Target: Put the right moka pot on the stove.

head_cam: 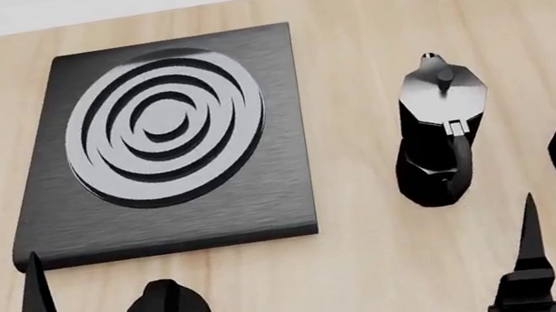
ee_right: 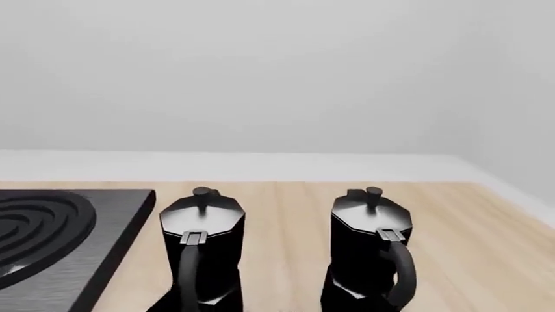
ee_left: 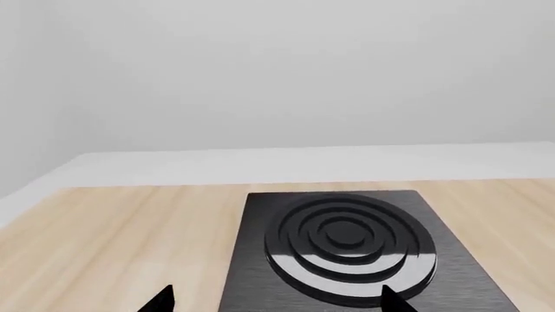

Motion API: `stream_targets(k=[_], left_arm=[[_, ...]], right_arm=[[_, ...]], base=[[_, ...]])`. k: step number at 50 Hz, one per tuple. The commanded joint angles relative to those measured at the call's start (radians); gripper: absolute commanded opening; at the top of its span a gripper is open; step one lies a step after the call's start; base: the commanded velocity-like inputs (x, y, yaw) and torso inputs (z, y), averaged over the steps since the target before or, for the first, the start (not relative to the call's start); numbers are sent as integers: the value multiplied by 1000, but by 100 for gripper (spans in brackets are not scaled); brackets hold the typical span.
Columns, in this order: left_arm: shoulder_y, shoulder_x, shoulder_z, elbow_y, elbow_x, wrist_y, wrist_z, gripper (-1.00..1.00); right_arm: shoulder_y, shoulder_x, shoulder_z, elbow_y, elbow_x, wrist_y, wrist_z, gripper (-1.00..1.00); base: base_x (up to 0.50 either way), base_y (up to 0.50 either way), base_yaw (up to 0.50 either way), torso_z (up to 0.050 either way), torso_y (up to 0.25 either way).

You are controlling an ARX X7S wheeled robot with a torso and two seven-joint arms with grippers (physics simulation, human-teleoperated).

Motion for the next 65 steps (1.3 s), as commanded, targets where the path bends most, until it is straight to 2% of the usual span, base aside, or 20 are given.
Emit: stream_targets(k=[1, 27, 50, 65], left_arm=[[0, -1, 0, -2, -3, 3, -3, 100], [2, -4, 0, -4, -7, 9, -14, 100], [-5, -8, -7, 2, -26, -3, -25, 100], [1, -11, -3, -2, -22, 8, -28, 100]], right_arm=[[-35, 12, 48, 19, 4, -24, 4, 100], [-38, 41, 105, 102, 4, -37, -2, 100], [93, 93, 85, 225, 19, 37, -19, 100], [162, 84, 63, 312, 48, 49, -62, 100]], base=[[0, 0, 0, 0, 0], [0, 0, 0, 0, 0], [0, 0, 0, 0, 0], [0, 0, 0, 0, 0]])
